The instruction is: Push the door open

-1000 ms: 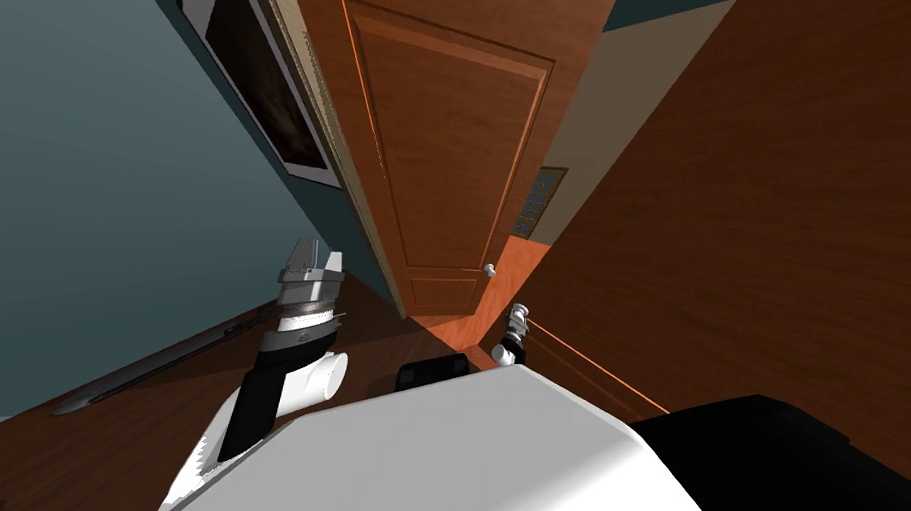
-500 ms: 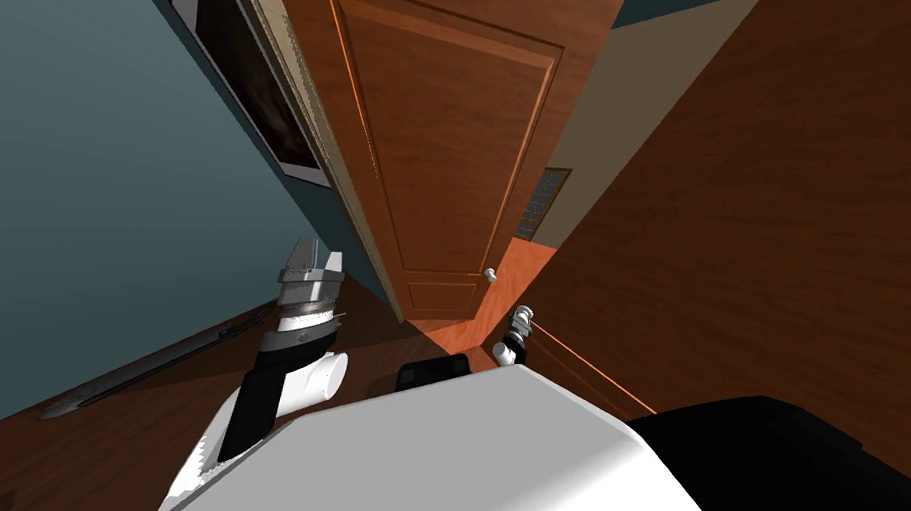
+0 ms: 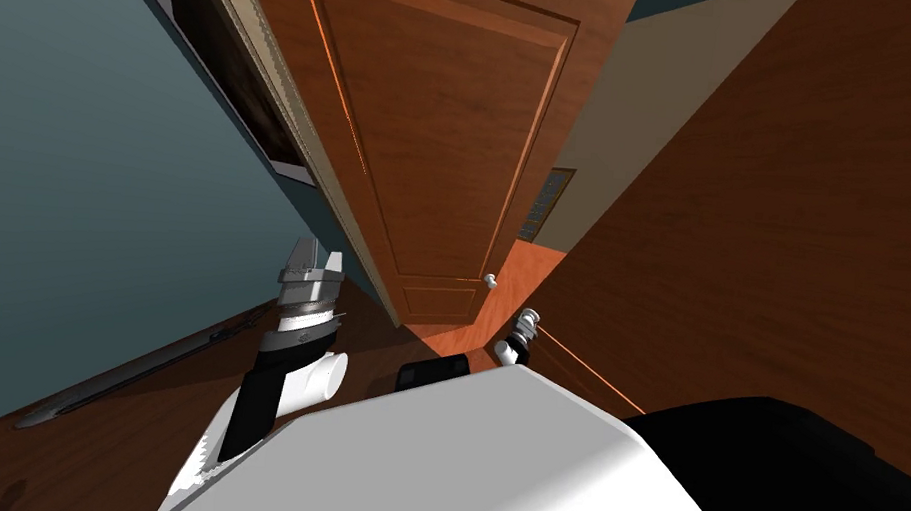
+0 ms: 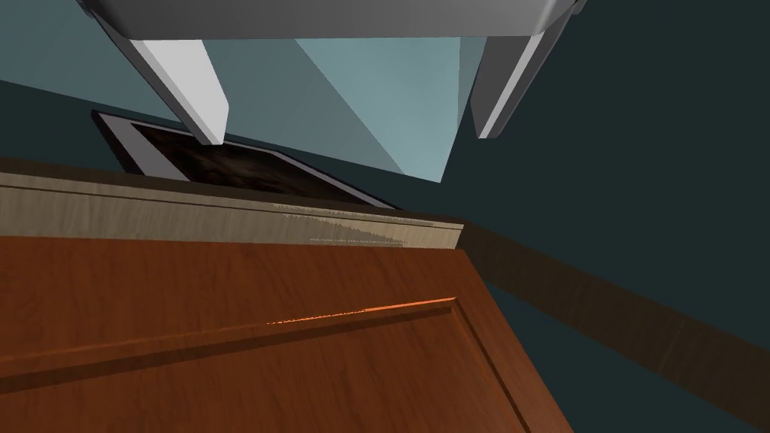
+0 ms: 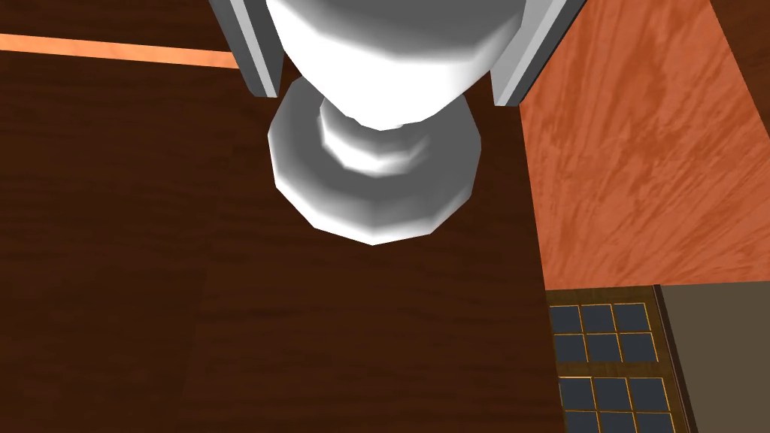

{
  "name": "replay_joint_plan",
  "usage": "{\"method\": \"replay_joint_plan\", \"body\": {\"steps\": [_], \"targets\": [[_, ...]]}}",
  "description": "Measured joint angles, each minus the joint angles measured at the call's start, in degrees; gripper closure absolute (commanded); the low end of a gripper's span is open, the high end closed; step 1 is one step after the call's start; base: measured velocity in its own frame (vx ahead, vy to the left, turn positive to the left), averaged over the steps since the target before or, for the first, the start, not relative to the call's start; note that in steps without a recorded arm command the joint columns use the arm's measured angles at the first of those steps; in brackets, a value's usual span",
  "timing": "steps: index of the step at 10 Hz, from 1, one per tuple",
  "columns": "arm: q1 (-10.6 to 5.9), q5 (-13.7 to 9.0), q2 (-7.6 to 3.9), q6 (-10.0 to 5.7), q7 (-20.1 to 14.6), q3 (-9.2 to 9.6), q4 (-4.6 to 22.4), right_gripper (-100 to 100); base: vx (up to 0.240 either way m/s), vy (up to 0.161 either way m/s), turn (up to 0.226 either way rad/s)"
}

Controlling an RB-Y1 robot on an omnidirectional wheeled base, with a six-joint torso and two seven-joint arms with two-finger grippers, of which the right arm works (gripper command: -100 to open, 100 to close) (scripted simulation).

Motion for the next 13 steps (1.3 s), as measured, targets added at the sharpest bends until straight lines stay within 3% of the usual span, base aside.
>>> {"method": "replay_joint_plan", "body": {"steps": [3, 5, 8, 10, 13], "targets": [[-1.07, -1.2, 0.28, -1.43, 0.4, -2.13, 1.7, 100, 0.100, -0.068, 0.003], [-0.32, -2.1, 0.30, -1.01, 1.5, -3.29, 0.1, 100, 0.107, -0.043, 0.023], [-0.33, -3.7, 0.86, -1.67, 2.6, -5.72, 0.9, 100, 0.169, -0.087, -0.007], [-0.71, -4.1, 0.53, -2.35, 2.5, -6.55, 1.7, 100, 0.023, -0.101, 0.052], [-1.53, -5.5, 1.26, -4.32, 3.2, -7.81, 2.4, 100, 0.004, -0.165, 0.108]]}}
